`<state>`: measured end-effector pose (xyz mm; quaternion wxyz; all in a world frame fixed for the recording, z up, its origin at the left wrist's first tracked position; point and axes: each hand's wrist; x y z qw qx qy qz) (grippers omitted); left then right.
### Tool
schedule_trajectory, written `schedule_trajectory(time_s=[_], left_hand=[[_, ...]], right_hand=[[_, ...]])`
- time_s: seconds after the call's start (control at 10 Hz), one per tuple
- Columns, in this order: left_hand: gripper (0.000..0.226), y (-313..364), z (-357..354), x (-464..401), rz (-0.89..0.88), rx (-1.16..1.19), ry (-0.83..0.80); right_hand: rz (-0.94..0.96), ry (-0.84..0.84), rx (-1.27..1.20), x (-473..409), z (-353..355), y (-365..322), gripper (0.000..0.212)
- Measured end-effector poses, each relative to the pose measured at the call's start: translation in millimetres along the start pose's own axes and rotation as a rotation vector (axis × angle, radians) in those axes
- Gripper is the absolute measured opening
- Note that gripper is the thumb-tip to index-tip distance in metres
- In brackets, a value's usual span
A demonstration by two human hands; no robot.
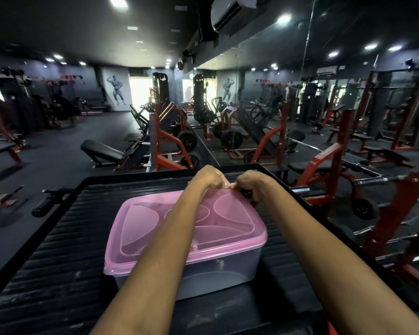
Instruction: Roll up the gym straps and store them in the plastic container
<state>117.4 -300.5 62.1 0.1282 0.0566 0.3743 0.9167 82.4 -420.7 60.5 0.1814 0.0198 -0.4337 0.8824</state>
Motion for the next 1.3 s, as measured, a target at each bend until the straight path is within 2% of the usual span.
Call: schedule_trajectory(time_s=[0.1, 0.2, 0.3, 0.4, 0.5, 0.8, 0.9, 1.0, 1.2, 1.3], left_hand=[[0.007, -4.9, -2.7, 6.1, -0.080, -0.020, 0.048], [0.035, -13.8, 1.9, 40.8, -0.220, -0.237, 0.058], [0.054, -23.4, 15.6, 72.9, -0.269, -0.383, 0.051], [0.065, -49.5, 31.4, 122.8, -0.211, -0.570, 0.046], [0.066, -61.9, 31.4, 142.3, -0.122, -0.613, 0.018], [0.064, -62.3, 25.3, 143.2, -0.106, -0.634, 0.055], [0.062, -63.5, 24.6, 146.1, -0.138, -0.616, 0.116], [0.039, -66.2, 29.1, 151.1, -0.216, -0.516, 0.345], [0.034, -60.2, 32.3, 158.4, -0.220, -0.456, 0.371], [0.032, -53.5, 44.7, 152.8, -0.213, -0.426, 0.400]], right_hand=[[0.090, 0.049, 0.058, 5.9, -1.9, 2.2, 0.014], [0.425, 0.242, 0.324, 28.3, -11.2, 7.5, 0.020], [0.616, 0.200, 0.389, 55.1, -24.2, 10.5, 0.028], [0.618, 0.048, 0.631, 88.8, -37.8, 12.9, 0.057], [0.580, 0.006, 0.749, 96.6, -41.8, 15.0, 0.070], [0.552, -0.005, 0.837, 94.6, -42.6, 16.8, 0.075], [0.566, 0.019, 0.811, 94.6, -42.8, 17.4, 0.076], [0.595, 0.041, 0.779, 97.9, -41.2, 16.7, 0.076], [0.635, 0.073, 0.698, 102.2, -39.6, 15.8, 0.075], [0.659, 0.096, 0.654, 98.1, -37.2, 11.8, 0.067]])
Point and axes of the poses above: each hand's wrist, its own x-axis away from the middle knuckle, its own z-axis out of the back of the hand, y = z × x, and after that the axes turned 3 degrees about y, right-handed
